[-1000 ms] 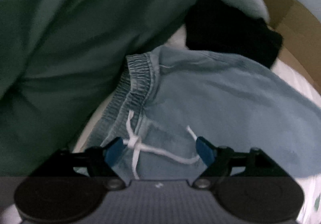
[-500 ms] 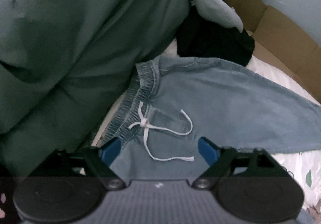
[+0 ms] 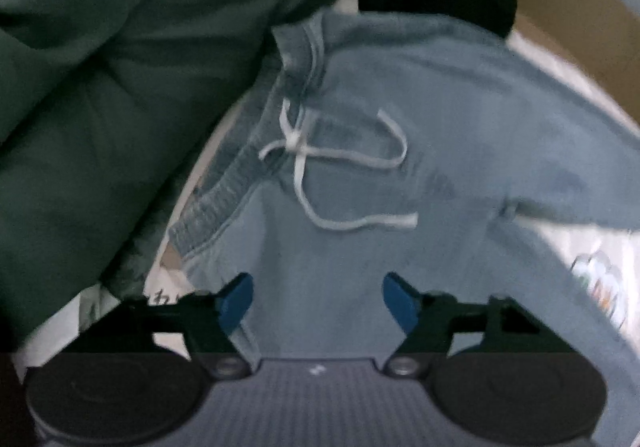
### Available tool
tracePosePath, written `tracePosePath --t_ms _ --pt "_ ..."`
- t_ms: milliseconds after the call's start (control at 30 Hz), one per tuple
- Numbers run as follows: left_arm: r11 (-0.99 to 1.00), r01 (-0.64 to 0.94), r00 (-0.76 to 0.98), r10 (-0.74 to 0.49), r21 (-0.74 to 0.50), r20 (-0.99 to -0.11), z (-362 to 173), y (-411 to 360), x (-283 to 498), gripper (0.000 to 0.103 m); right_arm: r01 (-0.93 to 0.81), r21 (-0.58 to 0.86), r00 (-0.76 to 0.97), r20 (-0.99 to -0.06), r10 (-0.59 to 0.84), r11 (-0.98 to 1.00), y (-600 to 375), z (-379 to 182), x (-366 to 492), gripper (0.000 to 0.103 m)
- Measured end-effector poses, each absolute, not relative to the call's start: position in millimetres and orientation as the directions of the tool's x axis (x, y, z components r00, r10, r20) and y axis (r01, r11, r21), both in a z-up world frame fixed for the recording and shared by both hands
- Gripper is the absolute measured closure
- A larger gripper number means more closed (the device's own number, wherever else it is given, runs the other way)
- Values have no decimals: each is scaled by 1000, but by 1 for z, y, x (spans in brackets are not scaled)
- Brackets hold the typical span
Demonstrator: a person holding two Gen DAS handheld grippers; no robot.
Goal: Fold clothes
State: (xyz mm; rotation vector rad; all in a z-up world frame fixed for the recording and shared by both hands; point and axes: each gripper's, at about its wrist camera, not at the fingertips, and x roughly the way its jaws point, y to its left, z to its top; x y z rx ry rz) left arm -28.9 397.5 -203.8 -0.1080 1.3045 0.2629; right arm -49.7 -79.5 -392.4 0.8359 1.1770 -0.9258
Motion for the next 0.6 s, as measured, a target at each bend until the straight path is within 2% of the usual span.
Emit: tracePosePath --t_ms 100,167,233,300,533,600 --pt "959 -275 227 129 64 -965 -217 405 -35 33 927 57 110 -986 -124 370 -82 -391 -49 70" --pt "955 -291 219 128 60 -967 -225 409 -39 41 924 52 103 -988 -114 379 -82 -391 -47 70" --pt "950 -307 211 126 57 -969 -234 414 -43 61 923 44 93 -990 -111 381 -79 -390 -45 70" --pt "951 -307 214 118 48 -970 -244 416 -43 69 925 42 89 -990 -107 377 -75 -389 -45 69" --pt "931 -360 168 134 66 -977 -293 434 -40 74 938 20 55 -994 -91 347 -64 -388 -40 69" --pt "914 -397 145 149 81 -978 -306 447 -40 78 942 13 43 -996 -83 334 -62 -387 -39 69"
